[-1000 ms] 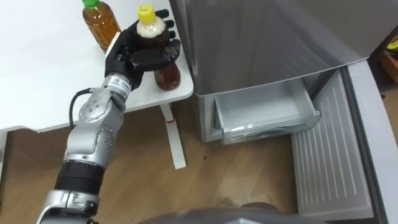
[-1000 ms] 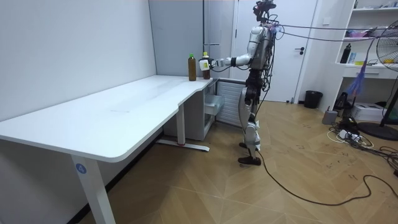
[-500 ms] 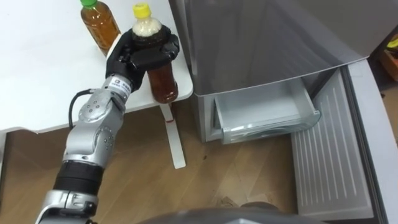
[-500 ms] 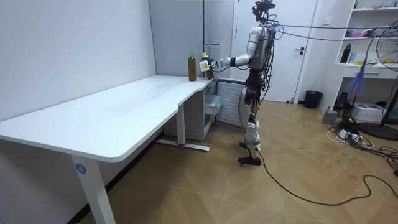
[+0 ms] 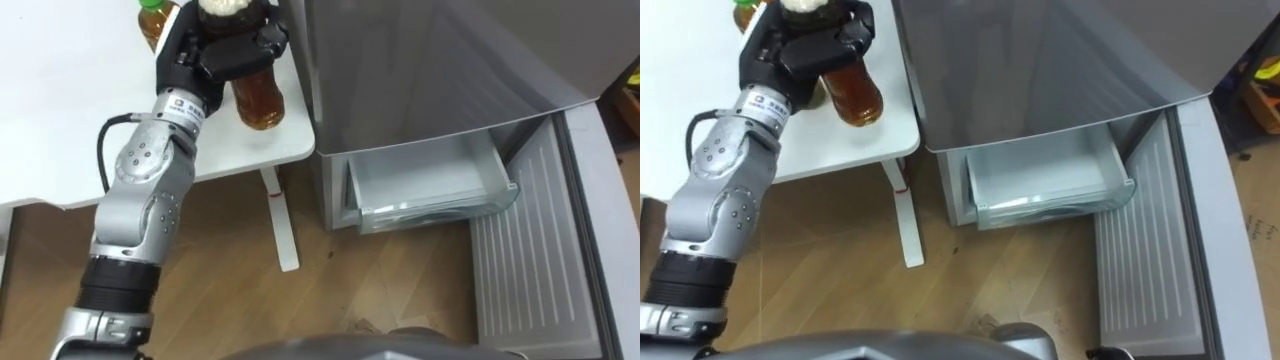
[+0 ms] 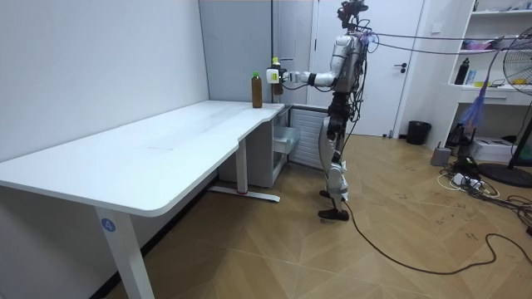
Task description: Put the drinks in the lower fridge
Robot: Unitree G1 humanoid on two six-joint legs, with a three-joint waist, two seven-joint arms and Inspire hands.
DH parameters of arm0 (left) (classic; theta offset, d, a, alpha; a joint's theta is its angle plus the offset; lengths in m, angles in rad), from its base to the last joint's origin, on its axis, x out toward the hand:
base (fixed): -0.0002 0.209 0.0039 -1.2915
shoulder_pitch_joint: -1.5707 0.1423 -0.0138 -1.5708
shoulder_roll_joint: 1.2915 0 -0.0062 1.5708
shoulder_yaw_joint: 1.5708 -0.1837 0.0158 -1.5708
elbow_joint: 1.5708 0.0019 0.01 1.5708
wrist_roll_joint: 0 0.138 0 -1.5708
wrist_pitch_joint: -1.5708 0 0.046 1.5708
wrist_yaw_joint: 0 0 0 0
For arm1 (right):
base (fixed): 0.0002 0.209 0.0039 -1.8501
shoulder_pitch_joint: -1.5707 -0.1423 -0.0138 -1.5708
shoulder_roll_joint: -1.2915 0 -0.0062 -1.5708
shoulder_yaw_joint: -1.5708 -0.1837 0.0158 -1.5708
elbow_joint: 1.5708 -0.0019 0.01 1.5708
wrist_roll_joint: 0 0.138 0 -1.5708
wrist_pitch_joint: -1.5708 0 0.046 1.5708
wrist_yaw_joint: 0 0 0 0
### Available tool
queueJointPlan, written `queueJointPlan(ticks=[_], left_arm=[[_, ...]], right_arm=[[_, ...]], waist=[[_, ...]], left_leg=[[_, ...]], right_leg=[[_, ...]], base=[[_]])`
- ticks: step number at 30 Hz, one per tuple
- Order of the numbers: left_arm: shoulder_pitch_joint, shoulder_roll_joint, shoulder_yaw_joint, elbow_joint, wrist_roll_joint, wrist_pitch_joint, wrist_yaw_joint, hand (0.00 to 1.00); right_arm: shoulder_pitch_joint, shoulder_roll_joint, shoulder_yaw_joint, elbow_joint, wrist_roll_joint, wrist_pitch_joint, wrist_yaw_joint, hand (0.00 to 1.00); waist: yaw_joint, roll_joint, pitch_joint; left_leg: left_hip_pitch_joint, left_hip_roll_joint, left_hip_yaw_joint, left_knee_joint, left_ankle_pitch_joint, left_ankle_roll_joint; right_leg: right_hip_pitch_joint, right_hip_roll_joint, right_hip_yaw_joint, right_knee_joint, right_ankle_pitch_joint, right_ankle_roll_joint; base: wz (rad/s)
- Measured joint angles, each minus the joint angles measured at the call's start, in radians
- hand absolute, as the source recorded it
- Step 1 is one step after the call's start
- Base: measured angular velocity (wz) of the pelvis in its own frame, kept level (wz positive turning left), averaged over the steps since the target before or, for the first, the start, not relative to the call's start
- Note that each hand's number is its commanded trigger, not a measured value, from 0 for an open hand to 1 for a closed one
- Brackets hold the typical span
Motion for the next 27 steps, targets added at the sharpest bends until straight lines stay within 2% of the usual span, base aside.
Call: queueJointPlan(ticks=[3, 7, 10, 14, 21, 27], left_arm=[[0.006, 0.000, 0.000, -0.040, 0.000, 0.000, 0.007, 1.00], [0.046, -0.004, 0.000, -0.123, -0.001, 0.000, 0.005, 1.00], [0.058, -0.015, -0.001, -0.141, -0.019, 0.000, 0.004, 1.00], [0.060, -0.026, -0.008, -0.141, -0.019, -0.001, 0.005, 1.00], [0.161, -0.034, -0.079, -0.162, -0.059, -0.009, -0.027, 1.00], [0.253, -0.038, -0.108, -0.162, -0.059, -0.009, -0.063, 1.00]], right_arm=[[0.003, 0.001, 0.007, 0.001, 0.008, -0.002, -0.001, 0.00], [-0.001, 0.002, 0.005, 0.005, 0.007, -0.013, -0.026, 0.00], [-0.008, 0.003, 0.006, 0.004, 0.010, -0.015, -0.033, 0.00], [-0.039, 0.006, 0.007, 0.003, 0.054, -0.041, -0.058, 0.00], [-0.041, -0.009, 0.092, -0.009, 0.172, -0.048, -0.091, 0.00], [-0.051, -0.008, 0.153, -0.081, 0.171, -0.064, -0.122, 0.00]], waist=[[0.015, -0.002, 0.0013], [0.032, -0.007, 0.0040], [0.047, -0.006, 0.0033], [0.050, -0.002, 0.0026], [0.098, 0.000, -0.0013], [0.109, -0.016, 0.0032]], left_leg=[[-0.002, 0.000, 0.000, 0.000, 0.000, 0.000], [-0.006, 0.000, -0.004, -0.001, 0.000, 0.000], [-0.007, 0.000, -0.011, -0.001, 0.000, 0.000], [-0.022, -0.001, -0.039, 0.001, 0.000, 0.000], [-0.041, -0.002, -0.068, 0.005, 0.000, 0.000], [-0.038, 0.000, -0.071, 0.004, 0.000, 0.000]], right_leg=[[-0.002, 0.000, 0.000, -0.001, 0.000, 0.000], [-0.003, 0.000, -0.003, -0.004, 0.000, 0.000], [0.000, -0.001, -0.010, -0.004, 0.000, 0.000], [0.003, -0.002, -0.040, -0.010, 0.000, 0.000], [0.010, -0.004, -0.079, -0.031, 0.000, -0.001], [0.014, -0.003, -0.086, -0.031, 0.000, -0.001]], base=[[0.00], [0.02], [0.08], [0.23], [0.14], [0.02]])
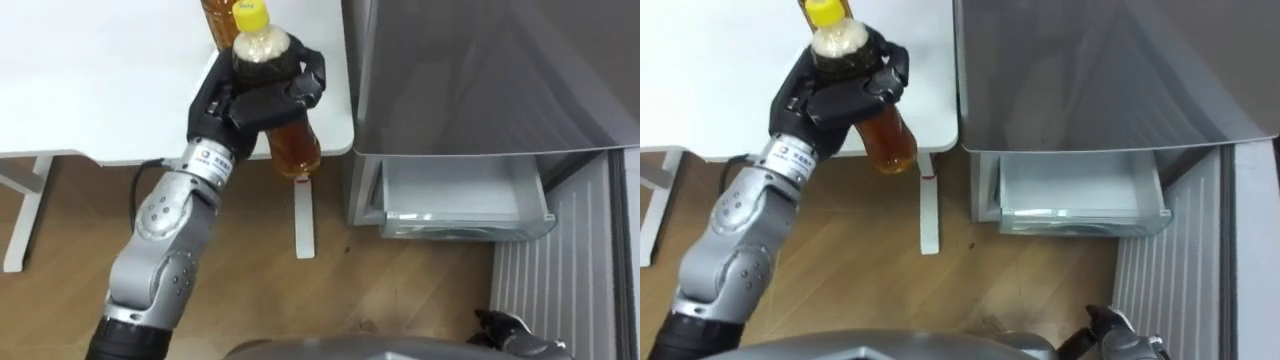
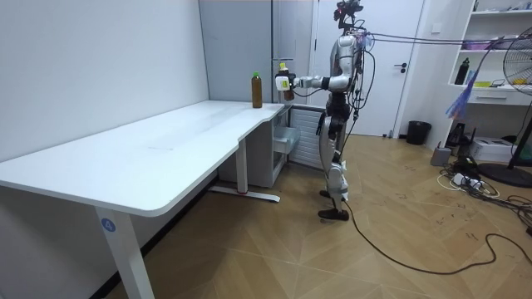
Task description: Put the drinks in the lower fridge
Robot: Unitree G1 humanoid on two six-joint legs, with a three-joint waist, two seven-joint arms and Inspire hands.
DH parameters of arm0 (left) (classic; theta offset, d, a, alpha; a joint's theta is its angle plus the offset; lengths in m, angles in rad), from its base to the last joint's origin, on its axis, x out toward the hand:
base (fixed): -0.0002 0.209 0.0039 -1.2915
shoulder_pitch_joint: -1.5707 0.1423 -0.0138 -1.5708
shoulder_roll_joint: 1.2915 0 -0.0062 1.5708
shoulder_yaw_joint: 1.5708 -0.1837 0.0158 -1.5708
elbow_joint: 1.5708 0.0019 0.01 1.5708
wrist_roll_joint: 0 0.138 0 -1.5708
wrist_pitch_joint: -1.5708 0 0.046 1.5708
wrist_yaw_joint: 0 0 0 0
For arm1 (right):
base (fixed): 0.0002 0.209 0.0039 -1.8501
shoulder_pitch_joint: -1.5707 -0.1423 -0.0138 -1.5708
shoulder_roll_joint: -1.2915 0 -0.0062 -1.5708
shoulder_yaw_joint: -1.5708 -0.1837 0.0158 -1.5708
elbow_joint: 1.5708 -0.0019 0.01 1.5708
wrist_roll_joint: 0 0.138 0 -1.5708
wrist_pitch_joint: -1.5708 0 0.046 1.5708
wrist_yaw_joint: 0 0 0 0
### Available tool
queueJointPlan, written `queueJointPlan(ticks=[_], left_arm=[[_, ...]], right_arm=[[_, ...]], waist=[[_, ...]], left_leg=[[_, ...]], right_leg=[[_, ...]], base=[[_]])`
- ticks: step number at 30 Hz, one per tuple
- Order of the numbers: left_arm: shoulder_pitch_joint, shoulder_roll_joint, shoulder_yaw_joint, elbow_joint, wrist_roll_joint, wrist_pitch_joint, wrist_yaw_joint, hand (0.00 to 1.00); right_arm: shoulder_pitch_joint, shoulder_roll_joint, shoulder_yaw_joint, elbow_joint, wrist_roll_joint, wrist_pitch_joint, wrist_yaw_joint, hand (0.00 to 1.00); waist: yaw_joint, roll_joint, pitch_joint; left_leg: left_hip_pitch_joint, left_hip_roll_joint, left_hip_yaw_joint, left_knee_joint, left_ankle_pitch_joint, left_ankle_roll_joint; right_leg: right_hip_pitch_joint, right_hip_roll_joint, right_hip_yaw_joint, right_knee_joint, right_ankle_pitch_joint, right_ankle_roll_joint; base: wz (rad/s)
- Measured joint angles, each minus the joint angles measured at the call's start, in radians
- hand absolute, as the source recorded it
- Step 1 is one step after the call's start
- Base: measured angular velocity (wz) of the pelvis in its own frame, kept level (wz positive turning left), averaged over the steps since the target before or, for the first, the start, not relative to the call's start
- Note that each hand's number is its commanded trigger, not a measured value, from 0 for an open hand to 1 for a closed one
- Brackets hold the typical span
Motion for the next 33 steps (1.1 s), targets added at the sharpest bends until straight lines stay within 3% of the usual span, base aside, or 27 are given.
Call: queueJointPlan(ticks=[4, 10, 15, 25, 33], left_arm=[[0.003, 0.000, -0.001, 0.000, 0.002, 0.000, -0.021, 1.00], [0.008, 0.000, -0.044, 0.033, 0.004, -0.001, -0.055, 1.00], [0.011, 0.004, -0.054, 0.098, 0.006, 0.000, -0.088, 1.00], [0.051, 0.014, -0.066, 0.116, 0.005, -0.001, -0.103, 1.00], [0.059, 0.038, -0.065, 0.116, 0.012, -0.001, -0.171, 1.00]], right_arm=[[-0.010, 0.003, 0.009, -0.040, 0.000, -0.009, 0.001, 0.00], [-0.038, 0.046, 0.028, -0.146, 0.033, -0.058, 0.048, 0.00], [-0.047, 0.051, 0.067, -0.214, 0.049, -0.076, 0.098, 0.00], [-0.041, 0.048, 0.093, -0.405, 0.088, -0.076, 0.245, 0.00], [0.022, 0.041, 0.114, -0.659, 0.202, -0.077, 0.378, 0.00]], waist=[[0.007, -0.014, 0.0030], [0.020, -0.008, 0.0010], [0.025, -0.007, 0.0002], [0.019, -0.011, 0.0016], [0.020, -0.024, 0.0100]], left_leg=[[-0.001, -0.001, 0.000, 0.000, 0.000, 0.000], [-0.001, -0.001, 0.001, 0.006, 0.000, 0.000], [-0.009, -0.001, 0.001, 0.017, 0.000, 0.000], [-0.033, -0.004, -0.022, 0.033, 0.000, 0.000], [-0.032, -0.006, -0.022, 0.033, 0.000, 0.000]], right_leg=[[0.000, -0.001, 0.000, -0.001, 0.000, 0.000], [0.002, -0.001, 0.000, -0.001, 0.000, 0.000], [0.000, -0.002, -0.002, 0.002, -0.001, -0.001], [-0.010, -0.008, -0.026, 0.013, -0.003, -0.003], [-0.005, -0.010, -0.027, 0.013, -0.005, -0.001]], base=[[0.00], [0.00], [0.01], [0.06], [0.03]])
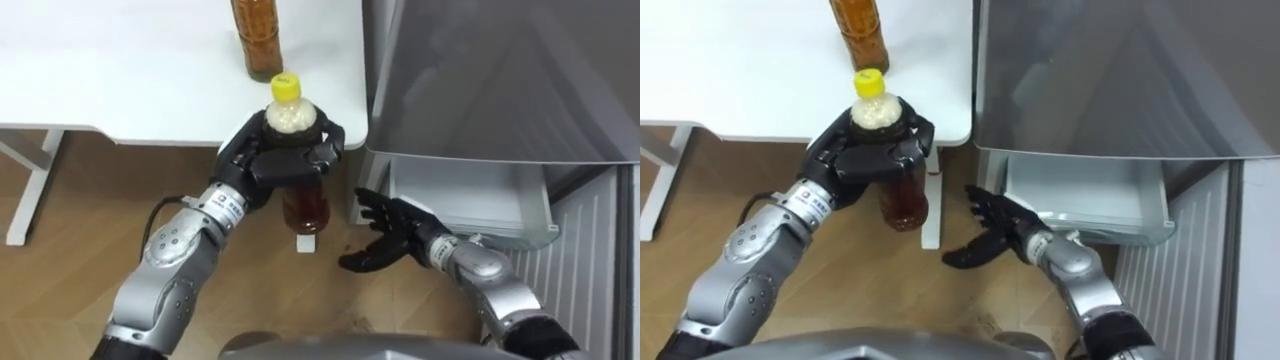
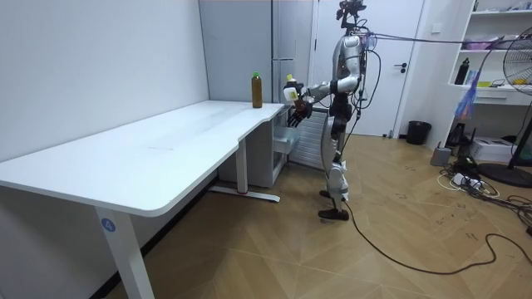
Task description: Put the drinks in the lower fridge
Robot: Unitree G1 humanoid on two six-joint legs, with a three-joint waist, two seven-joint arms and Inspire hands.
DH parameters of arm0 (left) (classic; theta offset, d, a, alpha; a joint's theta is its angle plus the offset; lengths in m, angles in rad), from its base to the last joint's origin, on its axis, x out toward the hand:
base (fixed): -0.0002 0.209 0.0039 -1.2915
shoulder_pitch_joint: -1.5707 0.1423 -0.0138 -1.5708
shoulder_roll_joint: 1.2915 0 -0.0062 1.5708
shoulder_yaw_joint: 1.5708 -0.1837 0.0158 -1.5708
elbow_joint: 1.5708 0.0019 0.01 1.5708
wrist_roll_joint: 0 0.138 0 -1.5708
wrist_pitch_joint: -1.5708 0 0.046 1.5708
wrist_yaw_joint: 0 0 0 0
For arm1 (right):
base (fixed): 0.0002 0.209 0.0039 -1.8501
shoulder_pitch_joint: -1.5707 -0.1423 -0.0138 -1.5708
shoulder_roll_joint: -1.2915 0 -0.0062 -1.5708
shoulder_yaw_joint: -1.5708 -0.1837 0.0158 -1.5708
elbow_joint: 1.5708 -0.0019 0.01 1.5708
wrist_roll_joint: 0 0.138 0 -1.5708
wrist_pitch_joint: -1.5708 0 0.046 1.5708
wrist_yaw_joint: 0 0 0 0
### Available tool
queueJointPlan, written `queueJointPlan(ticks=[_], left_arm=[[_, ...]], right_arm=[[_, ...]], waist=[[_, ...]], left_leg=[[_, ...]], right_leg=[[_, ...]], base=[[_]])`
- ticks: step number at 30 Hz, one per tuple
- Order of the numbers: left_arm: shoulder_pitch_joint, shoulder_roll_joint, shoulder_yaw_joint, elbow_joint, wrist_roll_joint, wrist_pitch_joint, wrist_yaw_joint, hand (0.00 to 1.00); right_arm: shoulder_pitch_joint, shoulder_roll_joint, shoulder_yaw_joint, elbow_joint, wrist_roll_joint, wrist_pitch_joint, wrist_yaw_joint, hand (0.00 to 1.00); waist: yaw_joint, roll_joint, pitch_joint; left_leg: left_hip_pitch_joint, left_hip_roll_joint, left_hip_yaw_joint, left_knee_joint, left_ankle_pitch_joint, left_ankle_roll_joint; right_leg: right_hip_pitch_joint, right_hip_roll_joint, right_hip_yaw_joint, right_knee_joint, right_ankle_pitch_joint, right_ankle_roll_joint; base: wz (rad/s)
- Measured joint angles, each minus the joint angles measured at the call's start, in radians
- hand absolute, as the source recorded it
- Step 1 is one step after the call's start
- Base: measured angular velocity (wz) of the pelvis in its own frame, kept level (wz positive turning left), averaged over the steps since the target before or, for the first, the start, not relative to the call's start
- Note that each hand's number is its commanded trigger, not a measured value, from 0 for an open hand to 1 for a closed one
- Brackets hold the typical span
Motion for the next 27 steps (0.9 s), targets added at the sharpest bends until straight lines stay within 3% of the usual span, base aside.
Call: queueJointPlan(ticks=[10, 14, 20, 27], left_arm=[[0.001, -0.003, -0.028, 0.008, 0.039, -0.008, -0.028, 1.00], [0.001, -0.005, -0.060, 0.024, 0.043, -0.008, -0.048, 1.00], [0.000, -0.014, -0.064, 0.069, 0.066, -0.008, -0.077, 1.00], [-0.001, -0.010, -0.080, 0.090, 0.087, -0.008, -0.088, 1.00]], right_arm=[[0.040, -0.013, 0.008, -0.095, 0.094, 0.001, 0.163, 0.00], [0.040, -0.021, 0.026, -0.099, 0.198, 0.019, 0.221, 0.00], [0.036, -0.023, 0.023, -0.120, 0.238, 0.024, 0.315, 0.00], [0.037, -0.040, 0.063, -0.124, 0.305, 0.066, 0.355, 0.00]], waist=[[-0.002, 0.002, 0.0000], [-0.004, 0.005, 0.0008], [-0.004, 0.019, 0.0028], [-0.001, 0.023, 0.0027]], left_leg=[[-0.003, 0.002, 0.016, -0.001, 0.000, 0.000], [-0.003, 0.002, 0.016, 0.000, 0.000, 0.000], [-0.004, 0.003, 0.013, 0.000, 0.000, 0.000], [-0.010, 0.002, 0.015, 0.000, 0.000, 0.000]], right_leg=[[-0.011, 0.002, 0.013, 0.004, 0.001, -0.002], [-0.012, 0.001, 0.011, 0.004, 0.001, -0.001], [-0.014, 0.001, 0.012, 0.011, 0.002, -0.002], [-0.028, 0.000, 0.021, 0.021, 0.002, -0.002]], base=[[-0.04], [0.00], [0.01], [-0.01]])
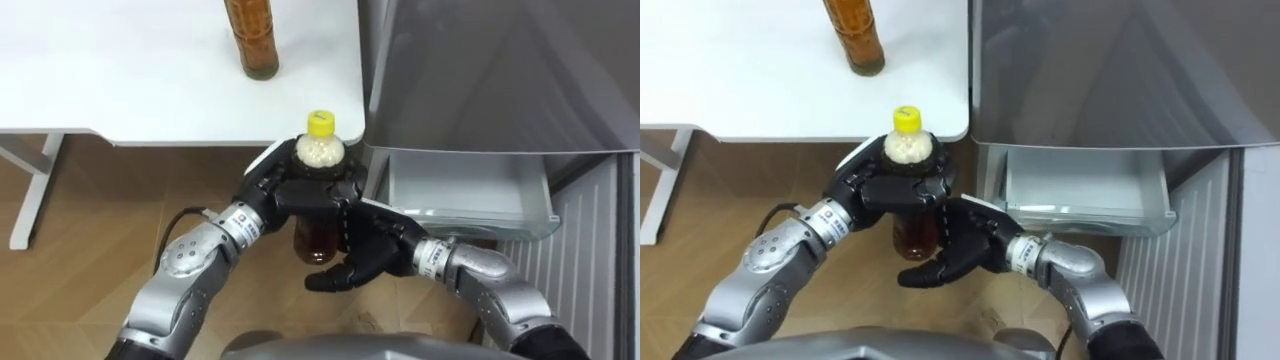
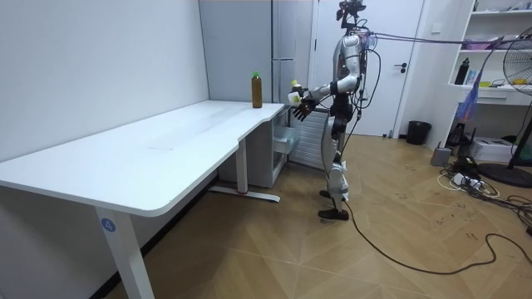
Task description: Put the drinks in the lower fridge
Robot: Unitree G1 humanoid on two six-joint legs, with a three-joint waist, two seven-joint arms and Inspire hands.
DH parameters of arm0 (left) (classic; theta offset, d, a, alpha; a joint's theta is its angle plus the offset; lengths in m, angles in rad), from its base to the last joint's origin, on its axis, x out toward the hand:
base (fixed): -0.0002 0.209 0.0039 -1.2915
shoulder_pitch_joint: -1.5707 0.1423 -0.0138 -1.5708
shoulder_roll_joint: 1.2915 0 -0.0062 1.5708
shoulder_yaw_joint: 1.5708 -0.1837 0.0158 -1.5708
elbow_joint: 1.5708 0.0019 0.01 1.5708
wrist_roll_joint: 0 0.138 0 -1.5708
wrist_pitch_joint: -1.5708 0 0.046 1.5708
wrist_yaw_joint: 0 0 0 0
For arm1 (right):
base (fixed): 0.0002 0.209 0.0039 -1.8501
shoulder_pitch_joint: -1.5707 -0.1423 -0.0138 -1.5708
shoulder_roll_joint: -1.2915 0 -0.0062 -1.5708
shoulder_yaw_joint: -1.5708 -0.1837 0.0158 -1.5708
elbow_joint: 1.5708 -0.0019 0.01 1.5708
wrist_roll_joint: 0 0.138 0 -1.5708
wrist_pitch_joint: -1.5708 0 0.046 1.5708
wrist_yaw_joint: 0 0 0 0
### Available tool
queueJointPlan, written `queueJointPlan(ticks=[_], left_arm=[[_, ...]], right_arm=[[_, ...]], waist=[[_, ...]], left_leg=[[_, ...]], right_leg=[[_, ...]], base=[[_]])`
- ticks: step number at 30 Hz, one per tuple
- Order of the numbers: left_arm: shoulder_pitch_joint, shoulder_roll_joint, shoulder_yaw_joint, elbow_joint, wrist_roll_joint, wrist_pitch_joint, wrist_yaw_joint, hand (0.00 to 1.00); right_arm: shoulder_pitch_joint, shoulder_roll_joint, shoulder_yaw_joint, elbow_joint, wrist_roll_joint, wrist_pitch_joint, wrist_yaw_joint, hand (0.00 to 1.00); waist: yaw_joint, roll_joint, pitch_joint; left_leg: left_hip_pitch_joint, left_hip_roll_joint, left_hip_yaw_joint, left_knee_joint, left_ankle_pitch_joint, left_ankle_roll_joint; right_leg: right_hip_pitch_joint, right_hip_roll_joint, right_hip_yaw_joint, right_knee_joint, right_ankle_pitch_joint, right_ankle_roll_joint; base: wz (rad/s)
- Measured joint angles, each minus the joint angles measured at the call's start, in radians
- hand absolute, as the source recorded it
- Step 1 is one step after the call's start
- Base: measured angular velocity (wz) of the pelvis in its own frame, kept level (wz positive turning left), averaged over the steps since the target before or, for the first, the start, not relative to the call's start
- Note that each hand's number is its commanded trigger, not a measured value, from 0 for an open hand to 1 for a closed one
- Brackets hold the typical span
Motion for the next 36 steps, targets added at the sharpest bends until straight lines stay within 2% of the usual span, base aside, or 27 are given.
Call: queueJointPlan(ticks=[4, 5, 6, 7, 8, 13, 24, 33, 34, 35, 36], left_arm=[[0.000, 0.010, -0.014, 0.000, 0.000, 0.000, 0.000, 1.00], [0.000, 0.011, -0.015, 0.000, 0.000, 0.000, 0.000, 1.00], [0.000, 0.012, -0.016, 0.000, 0.000, 0.000, 0.000, 1.00], [0.000, 0.013, -0.017, 0.000, 0.000, 0.000, 0.000, 1.00], [0.000, 0.013, -0.017, 0.000, 0.000, 0.000, 0.000, 1.00], [-0.002, 0.014, -0.029, 0.000, -0.004, 0.000, -0.011, 1.00], [-0.015, 0.039, -0.083, -0.001, -0.020, -0.001, -0.028, 1.00], [-0.018, 0.043, -0.081, -0.001, -0.066, -0.001, -0.028, 1.00], [-0.018, 0.043, -0.080, -0.001, -0.072, -0.001, -0.028, 0.95], [-0.018, 0.043, -0.080, -0.001, -0.073, -0.001, -0.028, 0.78], [-0.018, 0.043, -0.081, -0.001, -0.073, -0.001, -0.028, 0.51]], right_arm=[[0.000, -0.010, 0.018, 0.000, 0.009, 0.005, 0.000, 0.00], [0.000, -0.010, 0.018, 0.000, 0.012, 0.009, 0.000, 0.23], [0.000, -0.010, 0.018, 0.000, 0.019, 0.015, 0.000, 0.57], [0.000, -0.011, 0.019, 0.000, 0.030, 0.021, 0.000, 0.71], [0.000, -0.012, 0.019, 0.000, 0.036, 0.022, 0.000, 1.00], [0.000, -0.023, 0.021, 0.000, 0.044, 0.023, -0.006, 1.00], [-0.005, -0.043, 0.043, 0.000, 0.044, 0.019, -0.033, 1.00], [-0.006, -0.052, 0.057, 0.000, 0.071, 0.014, -0.032, 1.00], [-0.006, -0.054, 0.058, 0.000, 0.077, 0.013, -0.032, 1.00], [-0.006, -0.054, 0.057, 0.000, 0.078, 0.014, -0.032, 1.00], [-0.006, -0.055, 0.057, 0.000, 0.079, 0.014, -0.032, 1.00]], waist=[[-0.001, 0.000, -0.0005], [-0.001, 0.000, -0.0007], [-0.002, -0.001, -0.0009], [-0.002, -0.002, -0.0015], [-0.002, -0.002, -0.0019], [0.001, -0.013, -0.0079], [0.001, -0.018, -0.0052], [0.000, -0.018, -0.0047], [0.001, -0.018, -0.0046], [0.001, -0.018, -0.0046], [0.001, -0.018, -0.0045]], left_leg=[[-0.002, 0.001, 0.000, 0.001, 0.000, 0.000], [-0.002, 0.001, 0.000, 0.001, 0.000, 0.000], [-0.002, 0.001, 0.000, 0.001, 0.000, 0.000], [-0.002, 0.001, 0.000, 0.001, 0.000, 0.000], [-0.001, 0.001, 0.000, 0.001, 0.000, 0.000], [0.001, 0.001, 0.001, 0.001, 0.000, 0.000], [0.000, 0.001, 0.001, 0.001, 0.000, 0.000], [-0.002, 0.001, 0.001, 0.001, 0.000, 0.000], [-0.002, 0.001, 0.001, 0.001, 0.000, 0.000], [-0.002, 0.001, 0.001, 0.001, 0.000, 0.000], [-0.003, 0.001, 0.001, 0.001, 0.000, 0.000]], right_leg=[[-0.001, 0.002, 0.002, 0.000, 0.000, 0.000], [-0.001, 0.002, 0.002, 0.000, 0.000, 0.000], [-0.001, 0.002, 0.002, 0.000, 0.000, 0.000], [-0.001, 0.002, 0.003, 0.000, 0.000, 0.000], [-0.001, 0.002, 0.003, -0.001, 0.000, 0.000], [-0.001, 0.002, 0.005, -0.001, 0.000, 0.000], [-0.001, 0.002, 0.006, -0.002, 0.000, 0.000], [-0.002, 0.002, 0.006, -0.003, 0.000, 0.000], [-0.002, 0.002, 0.006, -0.004, 0.000, 0.000], [-0.002, 0.002, 0.006, -0.004, 0.000, 0.000], [-0.002, 0.002, 0.006, -0.004, 0.000, 0.000]], base=[[0.00], [0.00], [0.00], [0.00], [0.00], [0.00], [0.00], [0.00], [0.00], [0.00], [0.00]])
